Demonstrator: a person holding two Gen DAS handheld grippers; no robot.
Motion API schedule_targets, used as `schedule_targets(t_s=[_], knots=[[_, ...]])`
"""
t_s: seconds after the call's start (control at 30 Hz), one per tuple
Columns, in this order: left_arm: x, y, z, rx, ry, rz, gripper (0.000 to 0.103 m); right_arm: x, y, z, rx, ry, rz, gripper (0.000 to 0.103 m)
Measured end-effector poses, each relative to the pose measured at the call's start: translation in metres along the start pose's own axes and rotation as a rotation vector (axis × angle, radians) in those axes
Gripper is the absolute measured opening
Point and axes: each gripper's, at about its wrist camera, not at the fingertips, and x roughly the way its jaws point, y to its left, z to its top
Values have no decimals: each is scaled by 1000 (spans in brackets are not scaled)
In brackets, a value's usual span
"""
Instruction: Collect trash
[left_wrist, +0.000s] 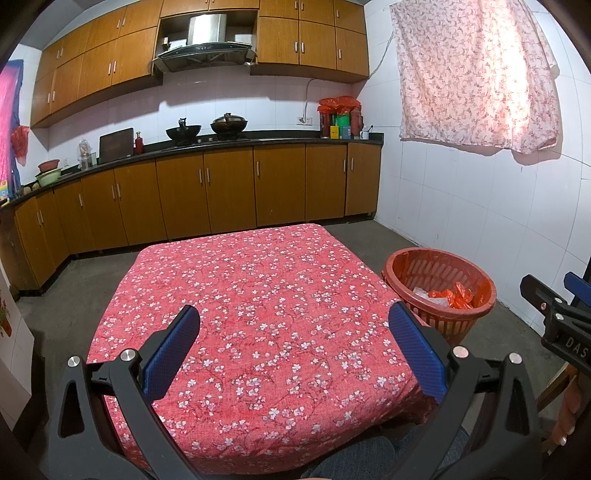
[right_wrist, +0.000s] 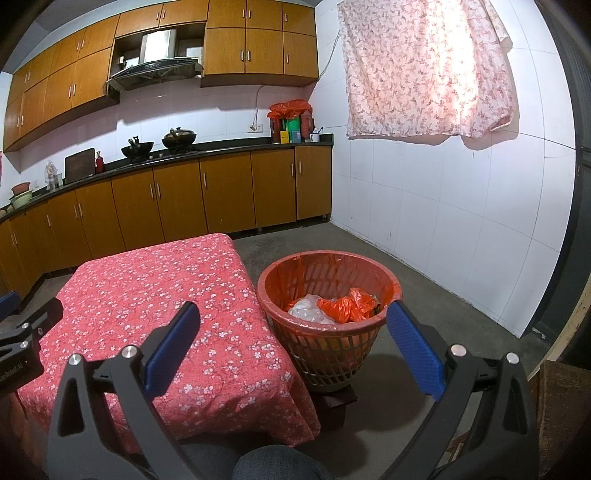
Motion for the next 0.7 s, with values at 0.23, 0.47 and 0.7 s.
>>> schedule_targets(t_s=[0.23, 0.47, 0.7], knots=[[0, 0, 0, -1, 0, 1, 101, 0, 0, 0, 0, -1, 1, 99], [0, 0, 0, -1, 2, 1, 101, 0, 0, 0, 0, 0, 0, 99], [-1, -2, -5, -3, 7, 5, 101, 0, 1, -1, 2, 1, 0, 99]])
